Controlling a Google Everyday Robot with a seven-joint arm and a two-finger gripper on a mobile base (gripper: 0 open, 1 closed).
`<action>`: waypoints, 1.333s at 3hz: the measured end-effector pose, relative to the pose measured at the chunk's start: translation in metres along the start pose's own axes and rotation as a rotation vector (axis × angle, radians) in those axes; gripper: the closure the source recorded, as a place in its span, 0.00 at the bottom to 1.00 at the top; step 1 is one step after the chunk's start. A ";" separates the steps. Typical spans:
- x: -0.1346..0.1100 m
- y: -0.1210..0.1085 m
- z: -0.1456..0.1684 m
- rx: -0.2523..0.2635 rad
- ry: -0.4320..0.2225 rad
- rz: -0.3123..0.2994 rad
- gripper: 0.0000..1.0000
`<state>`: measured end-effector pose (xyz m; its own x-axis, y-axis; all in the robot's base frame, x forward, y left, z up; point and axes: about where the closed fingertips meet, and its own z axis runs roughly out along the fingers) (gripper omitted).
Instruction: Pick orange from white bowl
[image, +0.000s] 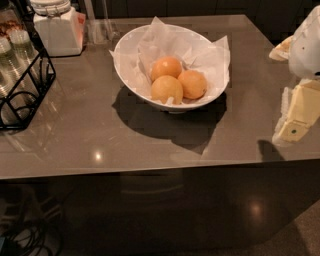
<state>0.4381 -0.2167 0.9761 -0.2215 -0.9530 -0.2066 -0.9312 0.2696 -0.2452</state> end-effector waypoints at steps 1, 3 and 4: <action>0.000 0.000 0.000 0.000 0.000 0.000 0.00; -0.032 -0.041 0.018 -0.026 -0.066 -0.037 0.00; -0.032 -0.042 0.018 -0.023 -0.070 -0.036 0.00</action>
Offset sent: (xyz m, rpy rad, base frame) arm 0.0302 0.0091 -0.0014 0.0238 0.0143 0.0345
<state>0.4894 -0.1945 0.9755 -0.1676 -0.9498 -0.2640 -0.9448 0.2313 -0.2321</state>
